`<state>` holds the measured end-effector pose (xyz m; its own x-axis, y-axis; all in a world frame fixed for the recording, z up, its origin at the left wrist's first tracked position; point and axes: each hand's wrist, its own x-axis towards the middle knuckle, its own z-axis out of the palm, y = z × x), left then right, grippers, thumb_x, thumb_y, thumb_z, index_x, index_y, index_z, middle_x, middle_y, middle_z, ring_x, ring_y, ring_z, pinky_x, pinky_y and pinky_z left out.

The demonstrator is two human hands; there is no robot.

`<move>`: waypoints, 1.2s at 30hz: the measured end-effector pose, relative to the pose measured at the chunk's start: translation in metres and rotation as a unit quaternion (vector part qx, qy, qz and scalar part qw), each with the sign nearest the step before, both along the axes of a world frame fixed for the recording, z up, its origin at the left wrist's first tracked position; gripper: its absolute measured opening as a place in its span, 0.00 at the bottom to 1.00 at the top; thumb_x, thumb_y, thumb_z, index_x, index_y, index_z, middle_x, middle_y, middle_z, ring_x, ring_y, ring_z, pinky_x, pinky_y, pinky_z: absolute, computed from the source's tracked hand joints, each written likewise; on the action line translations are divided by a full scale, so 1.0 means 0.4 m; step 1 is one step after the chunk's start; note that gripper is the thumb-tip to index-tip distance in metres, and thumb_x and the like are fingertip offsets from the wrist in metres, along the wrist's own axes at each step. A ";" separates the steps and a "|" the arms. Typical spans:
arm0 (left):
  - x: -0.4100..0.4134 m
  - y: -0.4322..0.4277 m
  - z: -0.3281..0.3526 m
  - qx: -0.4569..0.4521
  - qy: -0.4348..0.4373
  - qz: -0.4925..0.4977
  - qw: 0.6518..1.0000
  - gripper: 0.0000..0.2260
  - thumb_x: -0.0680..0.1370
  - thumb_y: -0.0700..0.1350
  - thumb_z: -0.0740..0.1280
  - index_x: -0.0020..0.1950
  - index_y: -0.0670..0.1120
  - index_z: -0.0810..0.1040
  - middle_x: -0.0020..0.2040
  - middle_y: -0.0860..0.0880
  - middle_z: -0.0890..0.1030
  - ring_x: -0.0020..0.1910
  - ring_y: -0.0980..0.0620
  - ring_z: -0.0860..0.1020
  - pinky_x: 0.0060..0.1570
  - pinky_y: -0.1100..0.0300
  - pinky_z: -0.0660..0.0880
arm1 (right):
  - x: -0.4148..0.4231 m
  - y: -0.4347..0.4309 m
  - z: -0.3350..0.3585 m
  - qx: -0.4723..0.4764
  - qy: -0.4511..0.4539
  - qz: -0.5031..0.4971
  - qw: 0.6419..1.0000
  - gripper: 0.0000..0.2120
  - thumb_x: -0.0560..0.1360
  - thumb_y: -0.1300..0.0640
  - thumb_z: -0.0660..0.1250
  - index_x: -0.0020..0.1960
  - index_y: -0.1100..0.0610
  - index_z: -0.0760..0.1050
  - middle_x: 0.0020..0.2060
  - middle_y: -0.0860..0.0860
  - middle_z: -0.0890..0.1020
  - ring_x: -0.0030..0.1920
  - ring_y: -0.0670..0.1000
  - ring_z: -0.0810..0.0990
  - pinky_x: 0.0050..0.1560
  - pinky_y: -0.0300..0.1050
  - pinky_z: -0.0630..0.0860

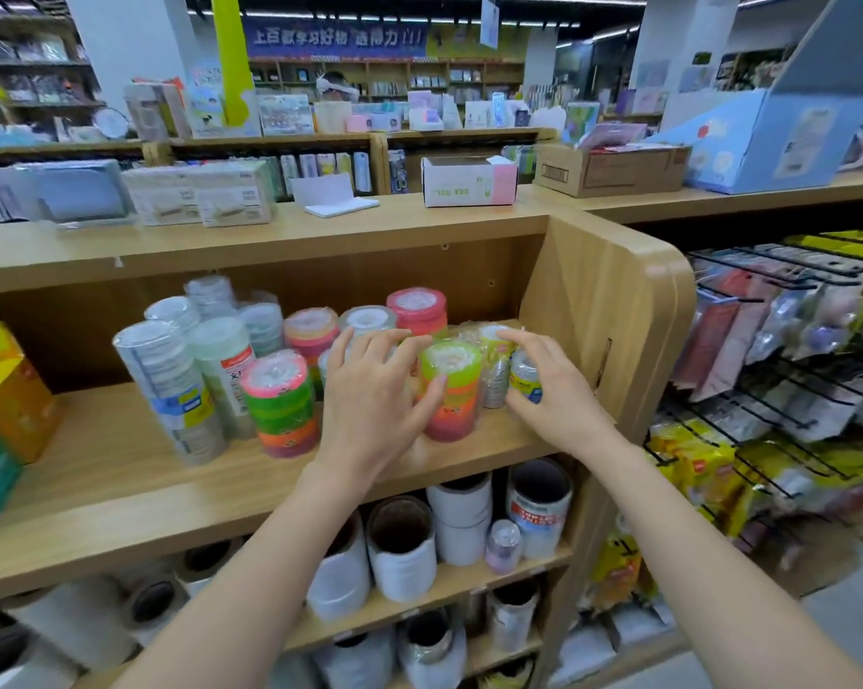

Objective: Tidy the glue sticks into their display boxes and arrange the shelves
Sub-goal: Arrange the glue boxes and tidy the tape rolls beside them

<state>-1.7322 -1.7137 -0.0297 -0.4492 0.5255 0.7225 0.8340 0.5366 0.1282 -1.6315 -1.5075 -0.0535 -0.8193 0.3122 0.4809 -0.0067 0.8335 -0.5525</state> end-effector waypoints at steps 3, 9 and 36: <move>-0.019 -0.003 0.018 0.014 -0.003 -0.011 1.000 0.20 0.79 0.59 0.59 0.62 0.49 0.79 0.58 0.49 0.81 0.60 0.48 0.76 0.68 0.44 0.65 | 0.007 -0.011 0.026 -0.034 0.046 0.010 0.998 0.27 0.73 0.58 0.61 0.72 0.50 0.68 0.69 0.50 0.70 0.69 0.48 0.68 0.68 0.45 0.65; -0.067 0.004 0.075 -0.042 -0.114 0.003 0.993 0.34 0.77 0.67 0.42 0.71 0.52 0.73 0.74 0.46 0.69 0.75 0.47 0.62 0.76 0.47 0.52 | -0.071 0.002 0.159 -0.032 0.090 0.037 0.995 0.19 0.79 0.56 0.64 0.70 0.52 0.71 0.64 0.46 0.74 0.64 0.42 0.71 0.64 0.35 0.67; -0.144 0.047 0.117 -0.241 -0.294 0.066 0.923 0.31 0.80 0.66 0.50 0.80 0.56 0.52 0.81 0.50 0.49 0.80 0.50 0.43 0.74 0.42 0.40 | -0.305 0.090 0.187 -0.058 -0.152 0.123 0.979 0.20 0.68 0.48 0.78 0.59 0.46 0.82 0.54 0.44 0.82 0.53 0.45 0.78 0.58 0.45 0.75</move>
